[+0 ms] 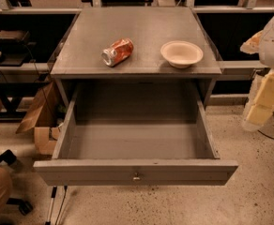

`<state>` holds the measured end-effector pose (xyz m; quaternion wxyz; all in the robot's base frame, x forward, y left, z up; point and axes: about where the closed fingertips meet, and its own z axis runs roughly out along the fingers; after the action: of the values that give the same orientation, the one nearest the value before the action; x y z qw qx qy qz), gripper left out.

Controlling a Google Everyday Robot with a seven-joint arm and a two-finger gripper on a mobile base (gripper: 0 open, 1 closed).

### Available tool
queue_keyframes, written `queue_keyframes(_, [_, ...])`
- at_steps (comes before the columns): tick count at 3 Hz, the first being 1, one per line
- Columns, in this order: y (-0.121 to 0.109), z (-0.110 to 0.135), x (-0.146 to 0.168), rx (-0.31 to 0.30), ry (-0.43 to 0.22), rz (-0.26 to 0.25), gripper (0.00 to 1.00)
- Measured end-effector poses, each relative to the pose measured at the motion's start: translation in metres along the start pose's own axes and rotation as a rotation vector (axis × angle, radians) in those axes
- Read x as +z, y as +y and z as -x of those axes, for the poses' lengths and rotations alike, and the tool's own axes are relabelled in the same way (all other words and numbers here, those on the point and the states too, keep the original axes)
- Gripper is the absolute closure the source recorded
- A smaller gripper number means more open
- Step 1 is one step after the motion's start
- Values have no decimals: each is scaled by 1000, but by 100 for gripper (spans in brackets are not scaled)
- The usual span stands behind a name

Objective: Place coke can into top drawer

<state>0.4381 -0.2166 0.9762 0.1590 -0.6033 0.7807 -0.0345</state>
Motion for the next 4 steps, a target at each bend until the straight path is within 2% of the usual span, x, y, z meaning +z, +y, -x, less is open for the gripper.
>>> queue_keyframes(1, [0,0,0,0,0,0,0])
queue_keyframes(2, [-10,14,7,67,-74,-17,0])
queue_keyframes(3, [-24,41,29,195,-170,-21,0])
queue_keyframes(4, [-42,80,52,410,-283,-23,0])
